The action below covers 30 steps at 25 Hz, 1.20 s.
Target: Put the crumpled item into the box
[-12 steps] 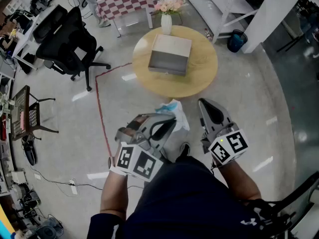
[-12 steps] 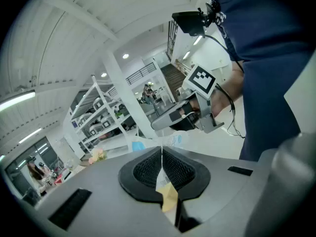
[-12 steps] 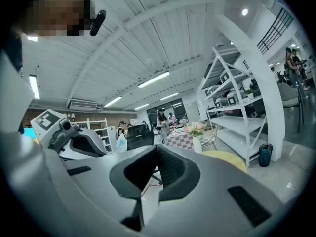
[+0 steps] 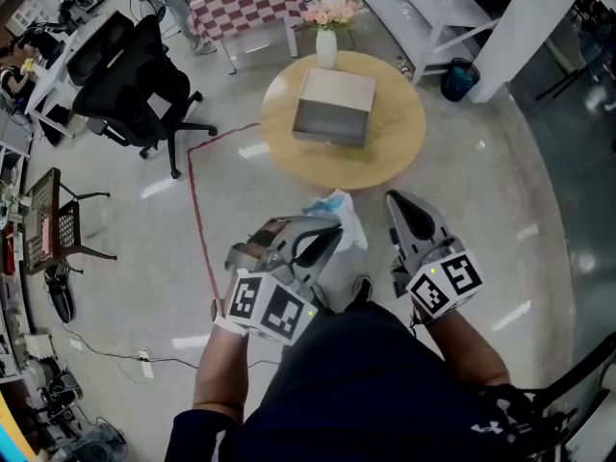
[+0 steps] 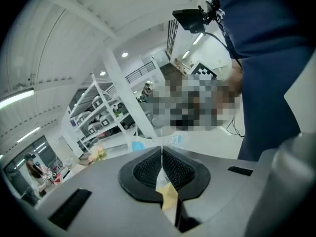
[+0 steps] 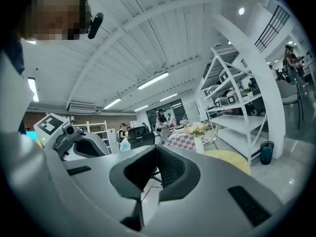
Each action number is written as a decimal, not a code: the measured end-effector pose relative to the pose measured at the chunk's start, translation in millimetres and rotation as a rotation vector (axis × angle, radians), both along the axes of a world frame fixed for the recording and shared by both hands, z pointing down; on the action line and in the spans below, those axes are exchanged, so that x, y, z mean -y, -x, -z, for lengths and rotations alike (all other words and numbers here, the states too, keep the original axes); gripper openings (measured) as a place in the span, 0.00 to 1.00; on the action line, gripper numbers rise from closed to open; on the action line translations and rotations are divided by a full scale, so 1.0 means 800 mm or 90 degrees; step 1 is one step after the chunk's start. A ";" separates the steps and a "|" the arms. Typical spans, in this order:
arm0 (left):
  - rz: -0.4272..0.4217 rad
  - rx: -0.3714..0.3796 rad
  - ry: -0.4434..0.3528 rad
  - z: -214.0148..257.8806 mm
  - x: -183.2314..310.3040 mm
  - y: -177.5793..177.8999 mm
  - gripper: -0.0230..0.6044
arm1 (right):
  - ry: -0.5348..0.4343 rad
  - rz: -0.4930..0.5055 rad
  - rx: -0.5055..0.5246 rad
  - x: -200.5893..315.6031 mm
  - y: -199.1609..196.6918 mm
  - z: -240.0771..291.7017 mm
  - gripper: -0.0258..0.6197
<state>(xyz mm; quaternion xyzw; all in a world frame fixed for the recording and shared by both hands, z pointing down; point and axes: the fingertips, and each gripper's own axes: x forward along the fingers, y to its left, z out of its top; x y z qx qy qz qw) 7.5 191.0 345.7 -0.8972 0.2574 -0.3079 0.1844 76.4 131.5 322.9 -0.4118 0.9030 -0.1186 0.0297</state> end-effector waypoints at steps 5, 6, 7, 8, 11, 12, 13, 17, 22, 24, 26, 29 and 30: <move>-0.004 -0.013 0.008 -0.001 -0.002 0.020 0.07 | -0.001 -0.012 -0.006 -0.002 0.019 -0.002 0.06; -0.007 -0.016 0.010 -0.002 -0.002 0.024 0.07 | -0.001 -0.016 -0.009 -0.002 0.022 -0.002 0.06; -0.011 -0.019 0.011 -0.003 -0.002 0.028 0.07 | 0.000 -0.020 -0.012 -0.002 0.026 -0.003 0.06; -0.016 -0.022 0.011 -0.004 -0.002 0.032 0.07 | 0.002 -0.024 -0.015 -0.002 0.031 -0.003 0.06; -0.031 -0.028 0.010 -0.005 -0.005 0.045 0.07 | 0.007 -0.041 -0.019 -0.007 0.041 -0.005 0.06; -0.035 -0.029 0.007 -0.006 -0.006 0.050 0.07 | 0.007 -0.048 -0.019 -0.008 0.043 -0.005 0.06; -0.038 -0.032 0.003 -0.006 -0.005 0.055 0.07 | 0.005 -0.056 -0.018 -0.009 0.045 -0.005 0.06; -0.038 -0.039 -0.008 -0.008 0.003 0.076 0.07 | 0.005 -0.076 -0.011 -0.007 0.059 -0.008 0.06; -0.057 -0.037 -0.009 -0.006 0.005 0.076 0.07 | 0.005 -0.088 -0.002 -0.005 0.066 -0.008 0.06; -0.060 -0.035 -0.005 -0.008 0.008 0.076 0.07 | 0.007 -0.089 0.000 -0.001 0.067 -0.010 0.06; -0.058 -0.032 -0.002 -0.009 0.014 0.076 0.07 | 0.011 -0.088 0.003 0.006 0.066 -0.013 0.06; -0.052 -0.024 0.002 -0.012 0.026 0.074 0.07 | 0.020 -0.082 0.010 0.021 0.066 -0.019 0.06; -0.049 -0.021 0.005 -0.013 0.031 0.074 0.07 | 0.023 -0.079 0.013 0.027 0.066 -0.021 0.06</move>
